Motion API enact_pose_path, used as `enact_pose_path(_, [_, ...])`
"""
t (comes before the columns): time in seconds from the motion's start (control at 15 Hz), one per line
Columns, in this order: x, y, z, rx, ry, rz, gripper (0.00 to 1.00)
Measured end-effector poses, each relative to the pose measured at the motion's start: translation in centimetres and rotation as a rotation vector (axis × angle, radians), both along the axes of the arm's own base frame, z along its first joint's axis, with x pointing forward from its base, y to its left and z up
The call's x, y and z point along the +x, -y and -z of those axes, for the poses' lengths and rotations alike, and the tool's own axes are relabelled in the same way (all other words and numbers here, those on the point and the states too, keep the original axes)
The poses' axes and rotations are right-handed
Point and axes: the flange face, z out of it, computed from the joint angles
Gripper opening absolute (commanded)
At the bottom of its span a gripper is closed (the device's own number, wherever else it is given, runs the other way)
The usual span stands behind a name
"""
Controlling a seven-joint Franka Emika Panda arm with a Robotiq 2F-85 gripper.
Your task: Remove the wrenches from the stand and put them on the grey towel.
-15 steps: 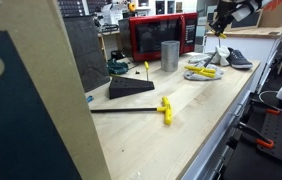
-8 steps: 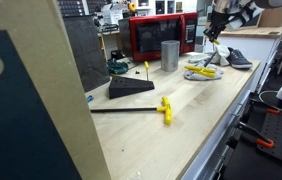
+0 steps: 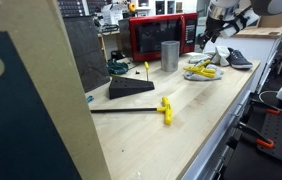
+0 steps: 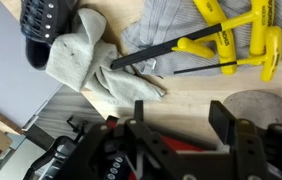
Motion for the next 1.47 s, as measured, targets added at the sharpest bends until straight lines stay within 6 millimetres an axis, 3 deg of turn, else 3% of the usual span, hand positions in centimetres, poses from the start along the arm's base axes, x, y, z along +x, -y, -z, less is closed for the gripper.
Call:
enact_pose_path(0.33, [-0.3, -0.2, -2.8, 0.177, 0.090, 0.079, 1.00])
enact_pose_path(0.8, [-2.6, -1.6, -10.6, 0.535, 0.199, 0.066, 1.00])
enact_pose_path(1.47, [-2.4, -1.5, -9.8, 0.524, 0.181, 0.075, 1.00])
